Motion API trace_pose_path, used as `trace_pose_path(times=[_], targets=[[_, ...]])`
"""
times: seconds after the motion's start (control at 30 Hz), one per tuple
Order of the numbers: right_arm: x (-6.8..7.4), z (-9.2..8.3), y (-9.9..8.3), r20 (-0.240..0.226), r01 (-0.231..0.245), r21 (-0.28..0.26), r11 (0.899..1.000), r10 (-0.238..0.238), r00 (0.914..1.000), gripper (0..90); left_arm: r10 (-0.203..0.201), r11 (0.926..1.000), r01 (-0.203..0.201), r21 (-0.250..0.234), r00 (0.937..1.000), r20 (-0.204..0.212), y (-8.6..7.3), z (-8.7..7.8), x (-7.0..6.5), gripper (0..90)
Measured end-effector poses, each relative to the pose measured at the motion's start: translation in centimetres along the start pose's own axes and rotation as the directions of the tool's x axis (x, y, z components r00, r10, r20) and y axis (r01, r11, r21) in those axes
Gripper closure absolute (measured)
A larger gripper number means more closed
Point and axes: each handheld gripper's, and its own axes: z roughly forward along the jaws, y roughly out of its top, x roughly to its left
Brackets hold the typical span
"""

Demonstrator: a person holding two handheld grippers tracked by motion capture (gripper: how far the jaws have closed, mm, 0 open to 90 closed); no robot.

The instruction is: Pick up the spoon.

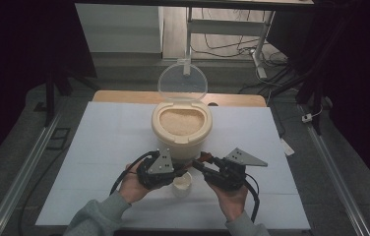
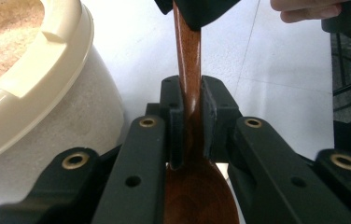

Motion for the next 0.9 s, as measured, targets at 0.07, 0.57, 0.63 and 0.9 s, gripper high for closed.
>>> trace_pose_path(times=[0.07,0.57,0.63,0.9], targets=[[0.04,0.0,-0.01,-0.005,-0.001,-0.008,1.0,0.001,1.0,60.0,0.003,1.0,-0.003,0.005,1.0,-0.001,-0.01,0.07,-0.02,79.3],[0.27,-0.34,0.3,-0.118,-0.025,-0.058,0.998,0.018,0.9929,79.0,0.022,0.9997,-0.022,0.011,0.9996,-0.015,-0.05,0.18,-0.14,79.5],[0.34,-0.35,0.35,-0.15,-0.027,-0.064,0.998,0.017,0.9885,82.2,0.032,0.9994,-0.032,0.016,0.9992,-0.022,-0.01,0.22,-0.28,79.4],[0.35,-0.71,0.61,-0.182,-0.025,-0.097,0.995,0.007,0.9833,83.1,-0.017,0.9993,0.016,-0.033,0.9997,-0.018,0.04,-0.26,-0.2,73.4]])
